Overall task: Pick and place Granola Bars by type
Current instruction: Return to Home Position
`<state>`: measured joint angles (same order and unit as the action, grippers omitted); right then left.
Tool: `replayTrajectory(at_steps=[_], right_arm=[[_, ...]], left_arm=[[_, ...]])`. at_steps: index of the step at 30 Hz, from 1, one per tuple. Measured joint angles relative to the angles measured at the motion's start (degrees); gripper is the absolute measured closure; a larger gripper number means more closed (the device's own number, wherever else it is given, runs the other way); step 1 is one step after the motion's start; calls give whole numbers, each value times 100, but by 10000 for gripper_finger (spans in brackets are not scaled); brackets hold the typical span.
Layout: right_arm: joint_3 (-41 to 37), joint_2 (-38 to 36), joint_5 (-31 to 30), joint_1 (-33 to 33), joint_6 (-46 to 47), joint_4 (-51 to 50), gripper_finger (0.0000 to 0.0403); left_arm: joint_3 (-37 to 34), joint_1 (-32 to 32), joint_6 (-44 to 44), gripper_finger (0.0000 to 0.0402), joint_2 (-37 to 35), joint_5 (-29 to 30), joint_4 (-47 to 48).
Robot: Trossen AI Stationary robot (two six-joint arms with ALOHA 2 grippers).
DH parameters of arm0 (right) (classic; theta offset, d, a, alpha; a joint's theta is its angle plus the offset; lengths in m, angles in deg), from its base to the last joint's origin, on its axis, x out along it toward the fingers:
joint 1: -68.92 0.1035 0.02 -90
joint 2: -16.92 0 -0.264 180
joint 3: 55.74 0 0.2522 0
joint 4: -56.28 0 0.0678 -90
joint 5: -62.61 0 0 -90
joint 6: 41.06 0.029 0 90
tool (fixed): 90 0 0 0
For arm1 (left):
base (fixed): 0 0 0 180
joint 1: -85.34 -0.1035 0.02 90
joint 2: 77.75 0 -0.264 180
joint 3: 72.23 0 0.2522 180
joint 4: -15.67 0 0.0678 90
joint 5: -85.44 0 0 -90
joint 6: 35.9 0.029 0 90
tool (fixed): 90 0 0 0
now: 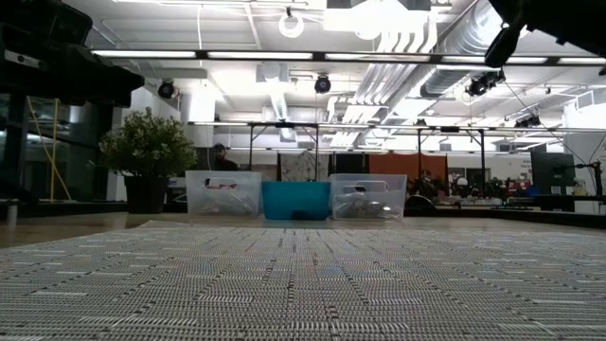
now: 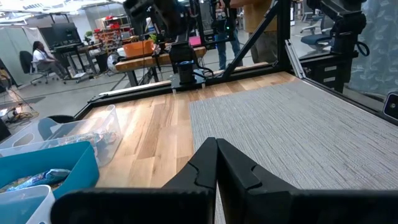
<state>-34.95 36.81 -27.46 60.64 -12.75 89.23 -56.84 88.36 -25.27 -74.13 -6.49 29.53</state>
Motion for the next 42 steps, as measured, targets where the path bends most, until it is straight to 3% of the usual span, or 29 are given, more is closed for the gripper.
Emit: replayTrajectory(at_steps=[7, 13, 19, 42], right_arm=[[-324, 2, -509, 732, -278, 267, 403], [-322, -1, -579, 1136, -650, -21, 403], [-322, 2, -666, 1168, -387, -869, 403], [-322, -5, -646, 1168, -131, -1331, 403]], left_arm=[[0, 0, 0, 401, -2, -1, 0], [1, -1, -1, 401, -1, 0, 0], [0, -1, -1, 401, 0, 0, 2], [1, -1, 0, 401, -1, -1, 2]])
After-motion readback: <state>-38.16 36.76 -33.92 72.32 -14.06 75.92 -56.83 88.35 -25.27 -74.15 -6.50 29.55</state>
